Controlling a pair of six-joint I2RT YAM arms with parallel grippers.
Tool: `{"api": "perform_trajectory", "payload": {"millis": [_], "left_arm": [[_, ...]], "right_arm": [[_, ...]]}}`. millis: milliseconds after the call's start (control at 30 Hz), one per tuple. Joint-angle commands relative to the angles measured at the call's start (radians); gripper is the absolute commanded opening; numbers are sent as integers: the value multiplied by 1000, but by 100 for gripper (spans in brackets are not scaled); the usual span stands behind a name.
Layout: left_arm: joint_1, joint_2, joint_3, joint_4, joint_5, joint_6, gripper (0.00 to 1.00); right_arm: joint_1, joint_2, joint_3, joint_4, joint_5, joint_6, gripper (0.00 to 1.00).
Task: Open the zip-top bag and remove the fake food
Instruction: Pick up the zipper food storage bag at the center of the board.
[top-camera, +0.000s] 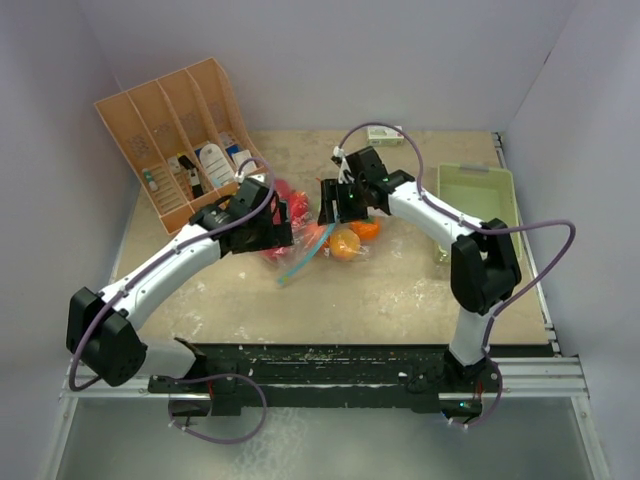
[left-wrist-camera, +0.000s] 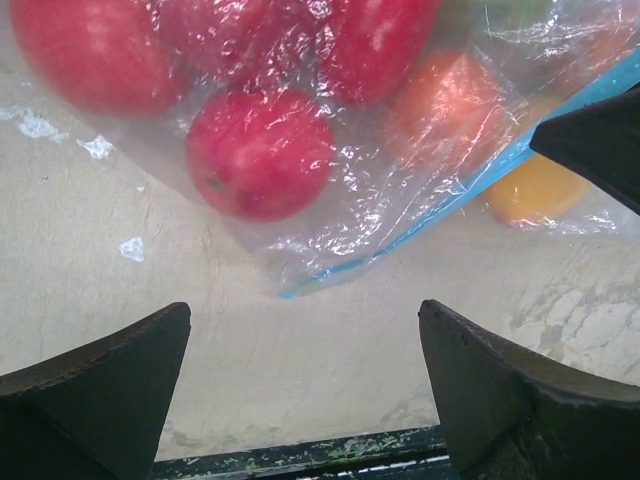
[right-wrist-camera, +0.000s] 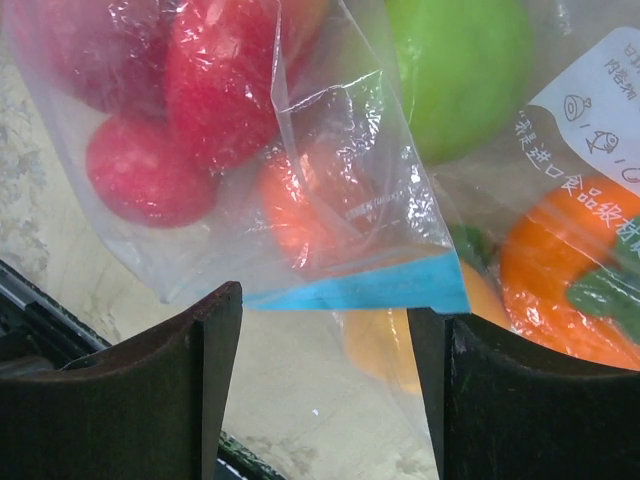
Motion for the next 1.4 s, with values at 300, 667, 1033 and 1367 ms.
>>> {"api": "perform_trajectory", "payload": {"millis": [300, 667, 1033, 1367], "left_arm": [[2, -144, -54, -37, -17, -32, 100], [-58, -200, -33, 66, -6, 19, 99], [-255, -1, 264, 109, -145, 193, 99], [-259, 87, 387, 106, -278, 292, 99]], "right_arm": [[2, 32, 165, 15, -8, -31, 0], [-5, -128, 338, -39, 7, 48, 0], [-5, -182, 433, -98, 30, 126, 0], [-7, -216, 513, -165, 64, 115, 0]]}}
